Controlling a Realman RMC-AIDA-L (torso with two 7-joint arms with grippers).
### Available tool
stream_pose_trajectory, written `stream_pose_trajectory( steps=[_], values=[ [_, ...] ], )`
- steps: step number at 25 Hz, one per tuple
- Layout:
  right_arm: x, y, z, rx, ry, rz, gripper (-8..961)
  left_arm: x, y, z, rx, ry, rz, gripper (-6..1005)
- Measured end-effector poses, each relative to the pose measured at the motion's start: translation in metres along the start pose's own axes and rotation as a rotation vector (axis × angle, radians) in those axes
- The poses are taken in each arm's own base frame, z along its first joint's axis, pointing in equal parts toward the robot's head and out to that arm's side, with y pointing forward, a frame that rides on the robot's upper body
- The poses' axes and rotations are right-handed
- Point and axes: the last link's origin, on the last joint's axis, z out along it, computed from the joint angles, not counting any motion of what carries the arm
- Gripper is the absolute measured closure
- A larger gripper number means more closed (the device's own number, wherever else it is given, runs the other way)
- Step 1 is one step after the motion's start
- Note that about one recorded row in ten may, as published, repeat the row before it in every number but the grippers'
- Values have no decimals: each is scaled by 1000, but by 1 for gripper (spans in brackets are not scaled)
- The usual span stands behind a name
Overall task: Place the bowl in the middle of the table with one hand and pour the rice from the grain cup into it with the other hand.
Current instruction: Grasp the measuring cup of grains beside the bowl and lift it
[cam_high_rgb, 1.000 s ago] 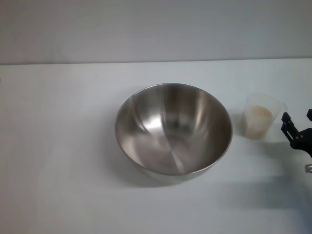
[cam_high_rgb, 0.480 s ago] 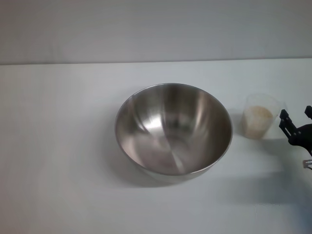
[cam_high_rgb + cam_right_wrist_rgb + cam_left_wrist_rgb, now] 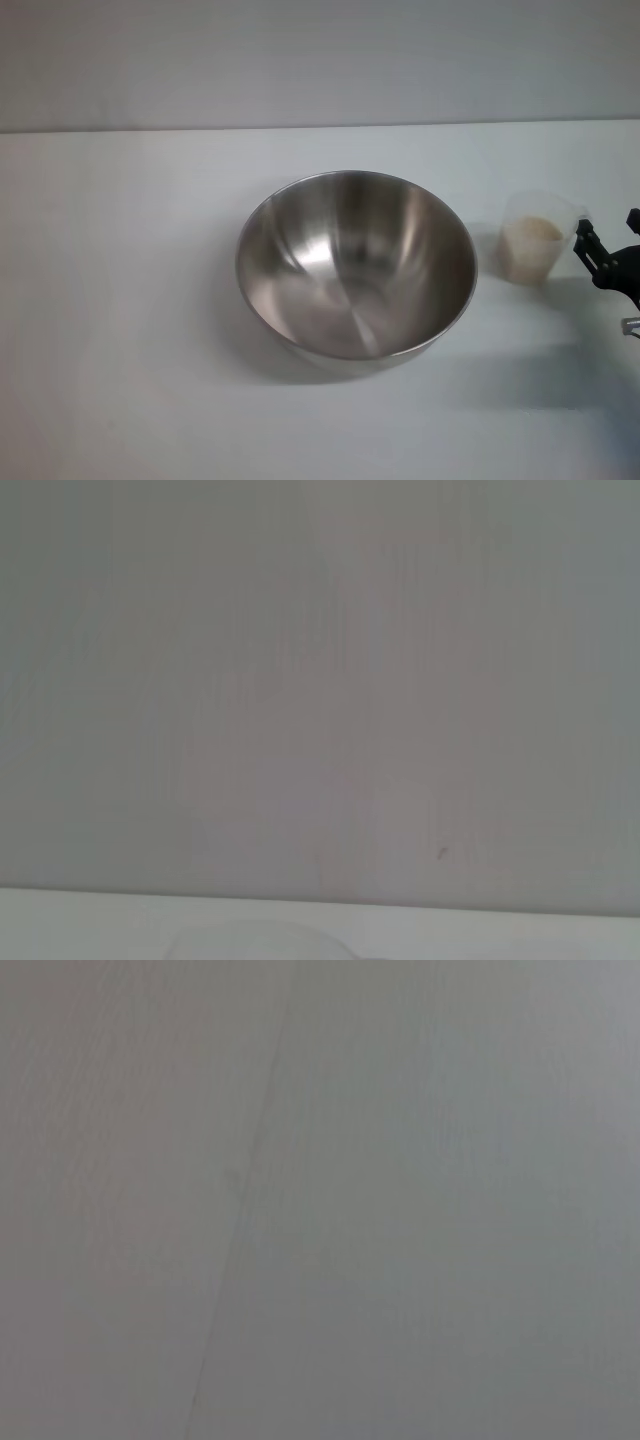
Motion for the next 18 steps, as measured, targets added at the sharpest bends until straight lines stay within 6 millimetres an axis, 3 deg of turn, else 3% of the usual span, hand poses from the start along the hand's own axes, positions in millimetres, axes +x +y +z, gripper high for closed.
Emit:
stream_pose_trajectory(
  steps=[18],
  values=[
    [0,1,7,-6,29,-13,290,3,1,-3,-3,16,-8,839]
  ],
)
